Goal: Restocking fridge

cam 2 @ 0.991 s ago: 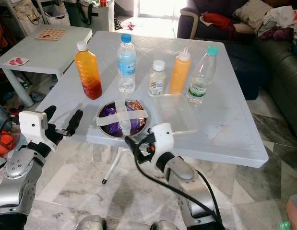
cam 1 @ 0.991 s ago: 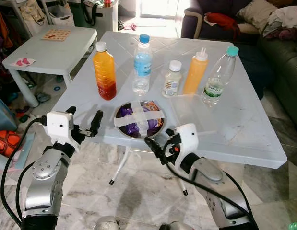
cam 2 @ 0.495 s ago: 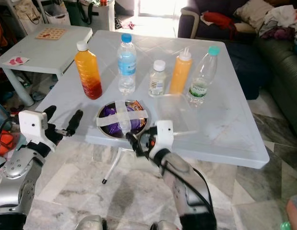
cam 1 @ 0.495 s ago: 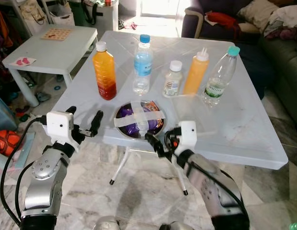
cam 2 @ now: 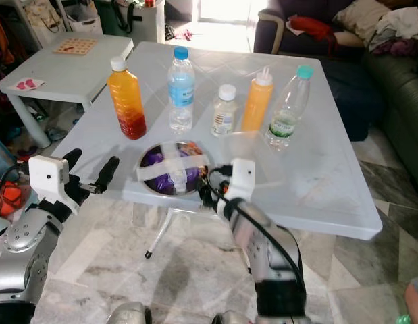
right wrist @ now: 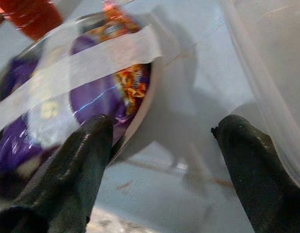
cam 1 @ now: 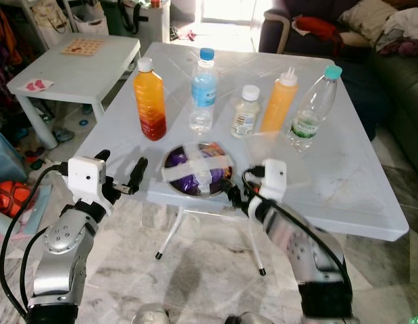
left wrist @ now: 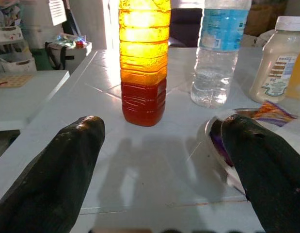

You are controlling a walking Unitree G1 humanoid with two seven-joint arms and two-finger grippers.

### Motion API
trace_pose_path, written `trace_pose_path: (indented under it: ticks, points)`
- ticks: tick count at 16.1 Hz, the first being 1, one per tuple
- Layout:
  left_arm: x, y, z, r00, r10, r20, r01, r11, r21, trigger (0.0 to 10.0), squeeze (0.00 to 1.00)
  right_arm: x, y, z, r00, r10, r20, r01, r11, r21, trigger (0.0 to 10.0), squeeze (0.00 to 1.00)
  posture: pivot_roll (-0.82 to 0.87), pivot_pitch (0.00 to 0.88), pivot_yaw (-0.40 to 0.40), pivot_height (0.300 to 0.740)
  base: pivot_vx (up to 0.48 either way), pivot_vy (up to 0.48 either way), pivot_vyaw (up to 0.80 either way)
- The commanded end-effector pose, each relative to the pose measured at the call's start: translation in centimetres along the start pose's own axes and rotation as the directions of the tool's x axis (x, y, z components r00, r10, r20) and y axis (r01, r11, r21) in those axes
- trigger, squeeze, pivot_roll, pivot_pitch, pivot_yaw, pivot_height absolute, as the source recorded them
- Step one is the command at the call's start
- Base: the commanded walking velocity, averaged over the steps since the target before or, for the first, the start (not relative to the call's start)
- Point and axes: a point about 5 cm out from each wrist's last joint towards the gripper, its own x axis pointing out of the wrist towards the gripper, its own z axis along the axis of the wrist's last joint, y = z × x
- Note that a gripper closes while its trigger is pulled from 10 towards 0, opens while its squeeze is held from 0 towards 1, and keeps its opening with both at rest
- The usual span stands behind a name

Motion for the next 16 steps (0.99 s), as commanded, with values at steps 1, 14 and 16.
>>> trace_pose_path:
  ticks: [1,14,16]
  points:
    - [0.0,-0.1,0.5,1.0,-0.016,0.004,0.016,1.0,0.016,10.0,0.0,0.4,0.7,-0.7,0.999,-0.02,-0.04,0.022,0.999,0.05,0.0,0.0,0.15,0.016,-0.013,0.74,0.0,0.0,0.0]
    - [-0.1,-0.3,0.5,1.0,-0.011,0.003,0.011,1.0,0.017,10.0,0.0,2.0,1.6,1.7,0.998,0.04,-0.047,-0.034,0.993,0.112,10.0,0.0,0.16,0.024,-0.023,0.74,0.0,0.0,0.0]
    - [-0.1,-0.3,0.4,1.0,-0.015,0.002,0.015,1.0,0.02,10.0,0.0,2.3,2.0,1.6,0.994,0.078,-0.077,-0.066,0.986,0.15,10.0,0.0,0.16,0.022,-0.023,0.74,0.0,0.0,0.0]
